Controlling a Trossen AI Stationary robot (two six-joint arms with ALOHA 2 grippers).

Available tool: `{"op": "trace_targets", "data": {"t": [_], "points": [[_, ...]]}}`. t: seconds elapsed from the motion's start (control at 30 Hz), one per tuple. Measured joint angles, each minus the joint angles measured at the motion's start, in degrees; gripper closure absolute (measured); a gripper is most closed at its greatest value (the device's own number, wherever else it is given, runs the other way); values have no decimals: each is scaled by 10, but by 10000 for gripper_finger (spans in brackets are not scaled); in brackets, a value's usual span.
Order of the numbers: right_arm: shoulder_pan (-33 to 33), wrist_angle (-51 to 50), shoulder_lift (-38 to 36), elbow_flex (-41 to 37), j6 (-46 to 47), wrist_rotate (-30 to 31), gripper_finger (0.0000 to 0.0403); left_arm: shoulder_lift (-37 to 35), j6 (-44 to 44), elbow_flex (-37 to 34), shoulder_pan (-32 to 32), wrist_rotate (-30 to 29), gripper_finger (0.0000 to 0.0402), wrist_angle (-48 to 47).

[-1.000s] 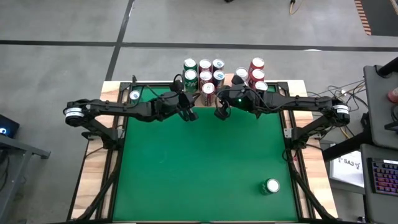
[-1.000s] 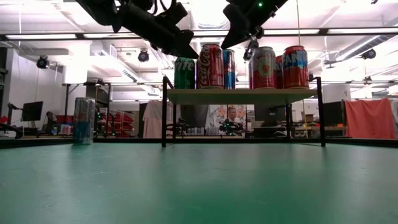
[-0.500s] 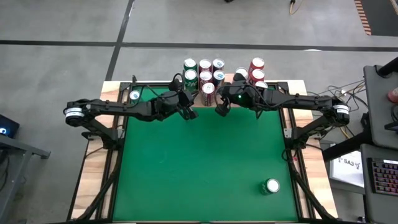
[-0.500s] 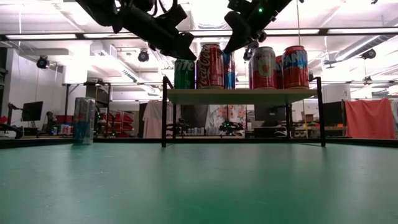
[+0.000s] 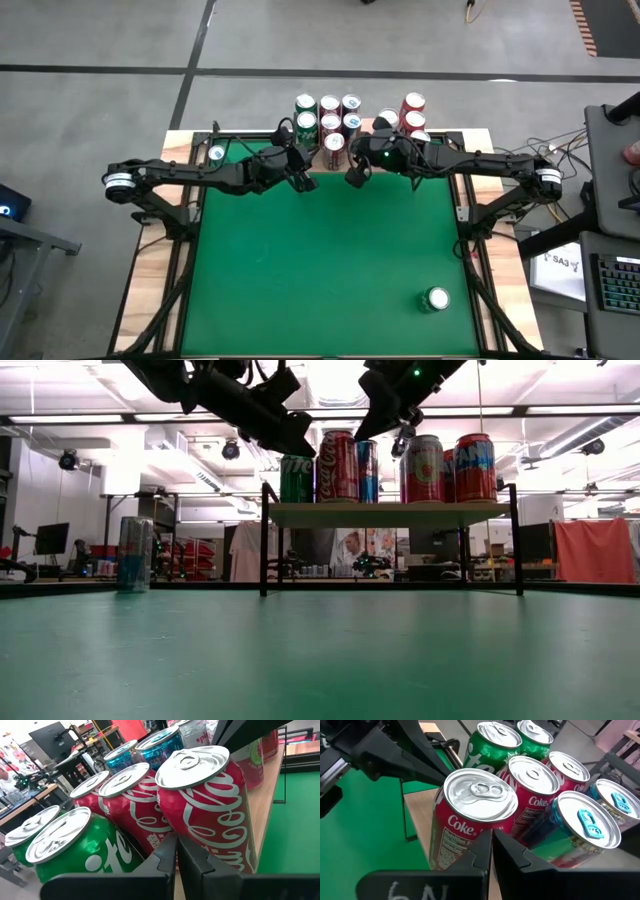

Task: Place canned beverage on shelf
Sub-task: Put the red soda can aligned with the red soda can on the shelf

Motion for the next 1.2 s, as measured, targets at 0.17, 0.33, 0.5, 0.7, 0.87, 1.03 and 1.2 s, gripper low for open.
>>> {"op": "trace_targets", "data": {"t": [0.17, 0.33, 0.5, 0.7, 0.87, 1.03, 1.2], "points": [[0, 2, 0, 0, -2, 0, 394, 0, -4, 0, 0, 22, 402, 3], [0, 3, 0, 0, -8, 0, 394, 0, -16, 0, 0, 40, 401, 4], [0, 5, 0, 0, -14, 0, 394, 0, -18, 0, -1, 41, 401, 4], [-1, 12, 0, -2, -23, -1, 394, 0, -22, 0, -12, 40, 401, 4], [-3, 15, 0, -2, -26, -3, 394, 0, -39, 0, -16, 41, 401, 4], [-4, 26, 0, -2, -37, 1, 394, 0, -43, 0, -16, 40, 401, 4], [-3, 20, -6, 2, -37, 2, 394, 0, -43, 0, -18, 40, 401, 1]]}}
